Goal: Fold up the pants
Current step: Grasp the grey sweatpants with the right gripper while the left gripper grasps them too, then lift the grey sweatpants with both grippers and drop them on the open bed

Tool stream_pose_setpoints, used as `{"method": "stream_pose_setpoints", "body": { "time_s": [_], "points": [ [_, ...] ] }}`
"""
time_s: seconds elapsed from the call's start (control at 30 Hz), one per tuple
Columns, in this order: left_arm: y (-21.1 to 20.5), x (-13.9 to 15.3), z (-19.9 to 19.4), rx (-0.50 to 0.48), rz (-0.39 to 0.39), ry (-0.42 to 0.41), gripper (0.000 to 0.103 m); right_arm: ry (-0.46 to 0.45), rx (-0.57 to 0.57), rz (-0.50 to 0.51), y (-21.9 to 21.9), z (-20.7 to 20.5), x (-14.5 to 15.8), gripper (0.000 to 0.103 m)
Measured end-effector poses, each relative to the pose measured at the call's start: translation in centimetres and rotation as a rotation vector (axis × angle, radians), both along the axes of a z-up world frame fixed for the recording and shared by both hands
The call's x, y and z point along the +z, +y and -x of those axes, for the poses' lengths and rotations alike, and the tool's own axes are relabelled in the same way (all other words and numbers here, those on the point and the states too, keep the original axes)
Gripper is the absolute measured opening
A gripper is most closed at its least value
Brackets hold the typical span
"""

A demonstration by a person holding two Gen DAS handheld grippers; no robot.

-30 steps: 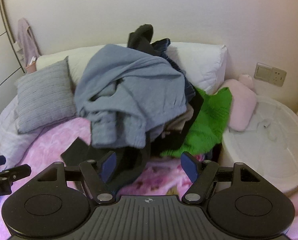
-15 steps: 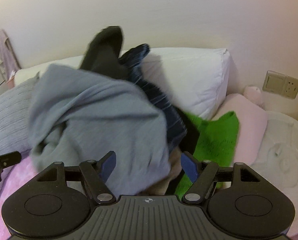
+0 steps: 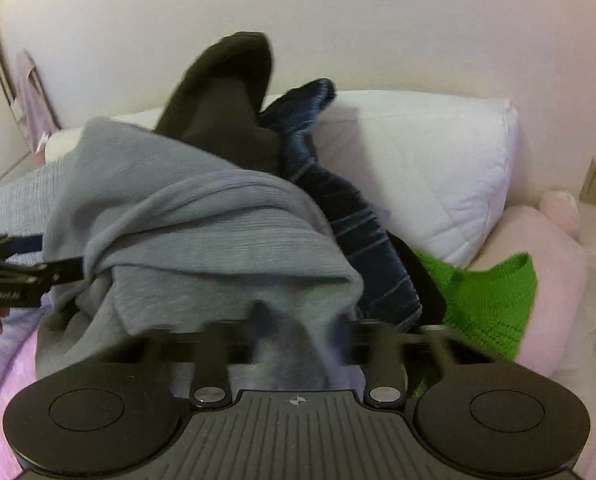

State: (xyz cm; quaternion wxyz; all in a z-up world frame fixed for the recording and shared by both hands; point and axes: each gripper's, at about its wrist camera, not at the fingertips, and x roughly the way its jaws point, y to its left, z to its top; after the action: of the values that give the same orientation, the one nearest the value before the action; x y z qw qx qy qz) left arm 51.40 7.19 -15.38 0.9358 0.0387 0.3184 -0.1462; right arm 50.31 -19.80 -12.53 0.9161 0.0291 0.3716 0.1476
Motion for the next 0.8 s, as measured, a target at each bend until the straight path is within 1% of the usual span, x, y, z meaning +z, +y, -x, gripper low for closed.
{"method": "stream_pose_setpoints", "body": {
  "time_s": [0.03, 0.07, 0.1, 0.13, 0.17, 0.27, 0.33, 0.37, 0.43, 0.5, 0.57, 0.6, 0.67, 0.7, 0.73, 0.77, 0.8],
  "points": [
    [0.0, 0.4, 0.2, -0.016, 0.012, 0.000, 0.067, -0.021, 0.001, 0.008, 0.2, 0.5, 0.5, 0.004],
    [-0.1, 0.6, 0.7, -0.005, 0.001, -0.013, 0.054, -0.036, 0.001, 0.008, 0.4, 0.7, 1.0, 0.004],
    [-0.2, 0.8, 1.2, 0.005, -0.021, -0.024, 0.046, -0.056, -0.001, 0.004, 0.5, 1.2, 1.6, 0.004],
    [-0.1, 0.9, 1.8, 0.014, -0.039, -0.033, 0.031, -0.071, 0.003, -0.003, 0.7, 1.6, 2.2, 0.004],
    [0.0, 1.2, 2.4, 0.027, -0.040, -0.040, 0.022, -0.091, 0.013, -0.016, 0.9, 2.0, 2.8, 0.004],
    [1.1, 2.8, 5.2, 0.070, 0.021, -0.065, 0.016, -0.192, 0.070, -0.040, 2.2, 4.0, 5.4, 0.004],
    [1.4, 4.3, 7.7, 0.099, 0.036, -0.099, 0.015, -0.271, 0.135, -0.070, 3.7, 5.4, 7.7, 0.004],
    [1.7, 5.2, 9.5, 0.119, 0.046, -0.115, 0.014, -0.300, 0.160, -0.085, 4.2, 5.9, 8.5, 0.004],
    [2.6, 6.8, 13.0, 0.171, 0.085, -0.142, 0.014, -0.389, 0.234, -0.128, 5.7, 7.6, 10.8, 0.004],
    [3.8, 8.7, 17.6, 0.243, 0.155, -0.178, 0.014, -0.480, 0.340, -0.180, 7.7, 9.7, 13.4, 0.004],
    [4.6, 10.7, 22.5, 0.317, 0.194, -0.230, 0.014, -0.541, 0.454, -0.262, 9.7, 11.9, 16.1, 0.004],
    [5.0, 11.9, 25.8, 0.364, 0.203, -0.262, 0.014, -0.559, 0.510, -0.303, 10.6, 12.9, 17.2, 0.004],
    [5.2, 14.0, 30.6, 0.439, 0.209, -0.313, 0.013, -0.583, 0.632, -0.380, 12.8, 15.2, 19.3, 0.004],
    [5.3, 15.2, 33.8, 0.487, 0.219, -0.340, 0.013, -0.587, 0.717, -0.429, 14.4, 16.8, 20.6, 0.004],
    [5.2, 16.2, 36.6, 0.527, 0.219, -0.366, 0.013, -0.587, 0.767, -0.469, 15.5, 17.9, 21.4, 0.004],
    [4.8, 17.3, 39.5, 0.564, 0.204, -0.397, 0.013, -0.582, 0.832, -0.521, 16.8, 19.3, 22.3, 0.004],
    [4.4, 18.4, 42.6, 0.609, 0.185, -0.427, 0.013, -0.569, 0.921, -0.571, 18.5, 21.0, 23.4, 0.004]
  ]
}}
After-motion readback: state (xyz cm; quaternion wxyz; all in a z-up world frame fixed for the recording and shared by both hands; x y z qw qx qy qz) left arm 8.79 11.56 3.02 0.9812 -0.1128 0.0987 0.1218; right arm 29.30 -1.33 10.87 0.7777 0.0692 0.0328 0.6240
